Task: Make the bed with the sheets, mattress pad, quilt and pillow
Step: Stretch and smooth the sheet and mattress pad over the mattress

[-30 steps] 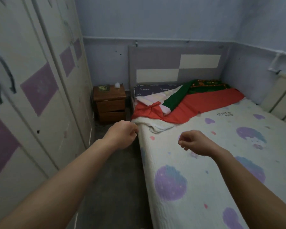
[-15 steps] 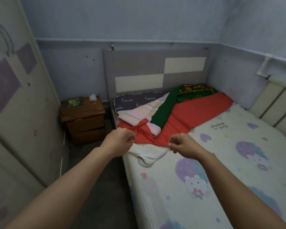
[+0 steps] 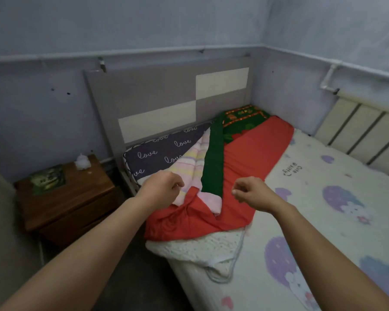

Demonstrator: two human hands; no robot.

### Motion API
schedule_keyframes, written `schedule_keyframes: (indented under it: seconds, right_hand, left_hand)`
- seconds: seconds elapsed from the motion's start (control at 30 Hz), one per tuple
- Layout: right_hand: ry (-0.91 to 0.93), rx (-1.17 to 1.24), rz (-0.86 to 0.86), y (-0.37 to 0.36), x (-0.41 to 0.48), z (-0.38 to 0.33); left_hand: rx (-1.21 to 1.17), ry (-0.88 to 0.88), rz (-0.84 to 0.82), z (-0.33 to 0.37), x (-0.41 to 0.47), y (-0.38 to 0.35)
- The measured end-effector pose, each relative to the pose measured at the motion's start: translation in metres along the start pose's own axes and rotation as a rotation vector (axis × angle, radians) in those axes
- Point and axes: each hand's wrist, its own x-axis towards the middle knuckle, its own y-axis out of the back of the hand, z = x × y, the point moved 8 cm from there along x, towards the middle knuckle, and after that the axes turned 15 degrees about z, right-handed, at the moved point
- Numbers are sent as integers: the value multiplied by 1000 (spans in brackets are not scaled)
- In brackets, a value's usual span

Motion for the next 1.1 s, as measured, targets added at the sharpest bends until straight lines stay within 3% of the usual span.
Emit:
schedule_keyframes:
  seconds: [0.23, 0.53, 0.83, 1.1]
  right_hand:
    - [-149, 10, 15, -43, 76, 31]
    - [-383, 35, 80, -135, 199, 134]
    - [-628, 49, 104, -233, 241, 241]
    - [-891, 38, 194, -299, 228, 336]
  left_hand:
    - [-61, -71, -75, -50, 92, -45]
    - [-164, -22, -304, -118, 235, -205]
    - [-199, 102, -549, -168, 266, -381]
    - [-196, 261, -538, -180, 281, -492]
